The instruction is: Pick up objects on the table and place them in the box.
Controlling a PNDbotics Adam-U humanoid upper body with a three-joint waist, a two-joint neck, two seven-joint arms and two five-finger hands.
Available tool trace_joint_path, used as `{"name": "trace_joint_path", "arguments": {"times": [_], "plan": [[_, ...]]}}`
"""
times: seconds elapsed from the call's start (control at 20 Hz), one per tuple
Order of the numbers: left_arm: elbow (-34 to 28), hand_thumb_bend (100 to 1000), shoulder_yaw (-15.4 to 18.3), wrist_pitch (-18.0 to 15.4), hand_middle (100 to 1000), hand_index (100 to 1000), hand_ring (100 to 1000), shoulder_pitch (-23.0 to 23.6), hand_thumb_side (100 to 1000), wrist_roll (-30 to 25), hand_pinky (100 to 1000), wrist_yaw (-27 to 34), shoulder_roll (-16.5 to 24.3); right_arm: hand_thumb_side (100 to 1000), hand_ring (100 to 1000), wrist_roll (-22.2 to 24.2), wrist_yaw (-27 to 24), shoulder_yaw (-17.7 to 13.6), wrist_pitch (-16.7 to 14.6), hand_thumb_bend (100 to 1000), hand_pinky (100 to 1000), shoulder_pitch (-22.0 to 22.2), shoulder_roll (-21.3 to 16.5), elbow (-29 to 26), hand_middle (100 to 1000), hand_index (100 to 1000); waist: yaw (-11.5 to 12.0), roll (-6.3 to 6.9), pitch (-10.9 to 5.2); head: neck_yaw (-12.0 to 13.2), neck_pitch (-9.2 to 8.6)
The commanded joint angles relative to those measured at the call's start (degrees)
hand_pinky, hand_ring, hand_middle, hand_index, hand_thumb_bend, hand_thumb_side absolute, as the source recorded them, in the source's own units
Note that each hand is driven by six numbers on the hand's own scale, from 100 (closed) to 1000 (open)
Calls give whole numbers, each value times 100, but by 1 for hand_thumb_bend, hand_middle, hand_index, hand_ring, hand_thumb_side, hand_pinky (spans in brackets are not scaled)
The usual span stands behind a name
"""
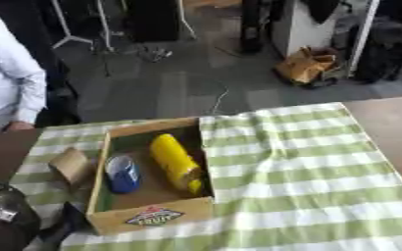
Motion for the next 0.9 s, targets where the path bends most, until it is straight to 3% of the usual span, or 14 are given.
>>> {"name": "trace_joint_path", "arguments": {"times": [0.05, 0.6, 0.9], "plan": [[-43, 914, -51, 113, 1000, 1000, 1000, 39, 535, -66, 1000, -123, 184, 1000, 957, -119, -43, -27, -111, 100, 773, -53, -55, -89, 862, 744, -2, -22, -96, -3, 6], [-299, 899, 90, 86, 1000, 1000, 1000, 151, 493, -66, 1000, 41, 148, 1000, 954, -143, -65, -51, -122, 100, 773, -69, -23, -89, 859, 738, 0, -42, -72, -14, -45], [-404, 846, 192, 2, 1000, 1000, 1000, 242, 452, -66, 996, 226, 118, 1000, 949, -204, -136, -77, -154, 100, 767, -97, -25, -89, 848, 722, -16, -64, -60, -14, -53]]}}
